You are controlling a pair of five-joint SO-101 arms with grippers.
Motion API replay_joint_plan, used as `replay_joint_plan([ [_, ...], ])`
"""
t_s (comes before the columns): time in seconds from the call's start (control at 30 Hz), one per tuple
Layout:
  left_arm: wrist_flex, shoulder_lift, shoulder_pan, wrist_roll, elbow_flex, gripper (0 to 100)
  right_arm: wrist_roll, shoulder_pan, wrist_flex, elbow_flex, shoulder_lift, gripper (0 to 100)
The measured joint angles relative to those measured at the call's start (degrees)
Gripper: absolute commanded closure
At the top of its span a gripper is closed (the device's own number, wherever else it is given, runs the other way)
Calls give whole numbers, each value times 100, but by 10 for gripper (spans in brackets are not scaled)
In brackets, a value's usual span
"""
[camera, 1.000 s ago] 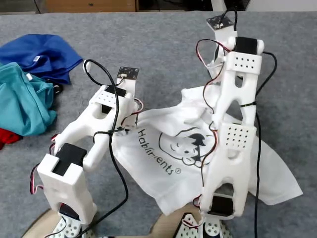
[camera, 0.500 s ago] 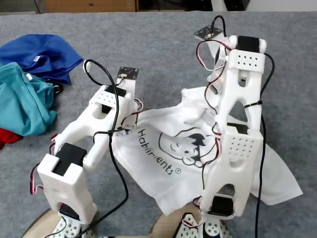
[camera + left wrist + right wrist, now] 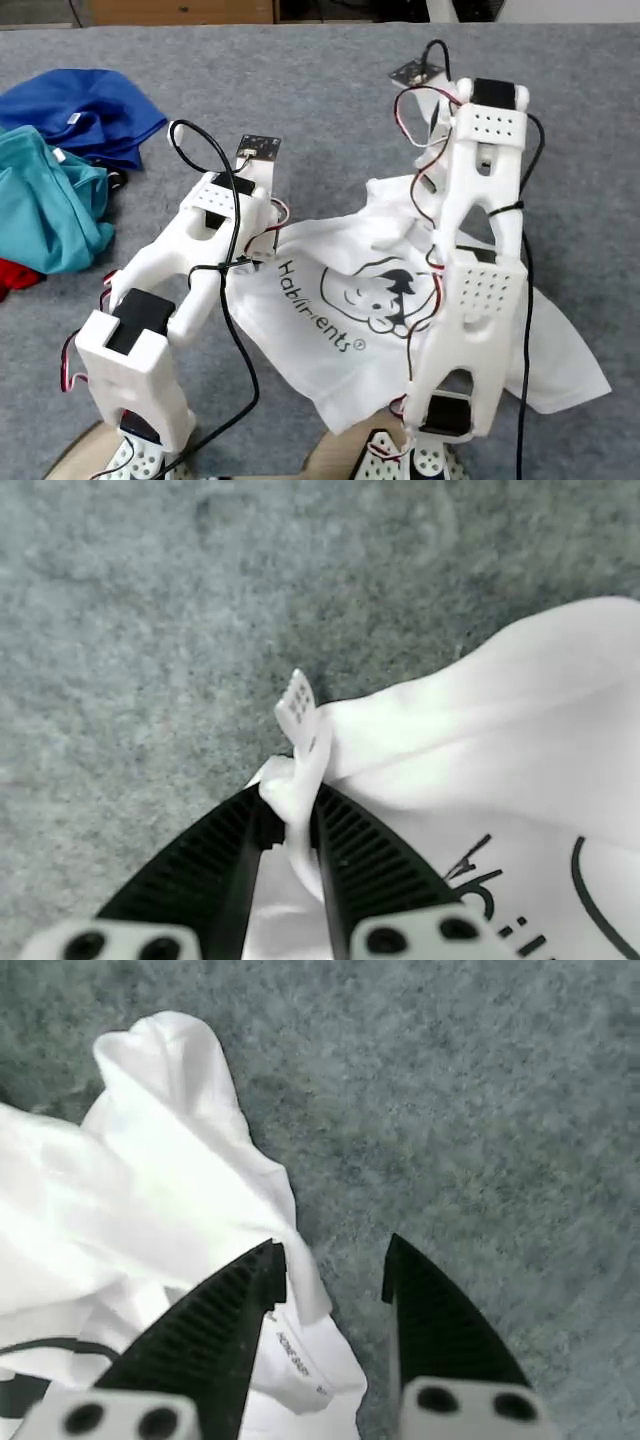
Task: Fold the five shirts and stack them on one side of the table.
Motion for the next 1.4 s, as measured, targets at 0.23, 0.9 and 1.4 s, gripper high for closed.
replay_joint_plan([
  [0.23, 0, 0, 0, 0, 0, 982, 0, -105, -44, -88, 264, 955],
  [0.9, 0, 0, 0, 0, 0, 982, -97, -105, -35, -440, 299, 993],
  [1.4, 396, 88, -826, 1037, -765, 982, -3007, -193, -1802, -1407, 580, 993],
])
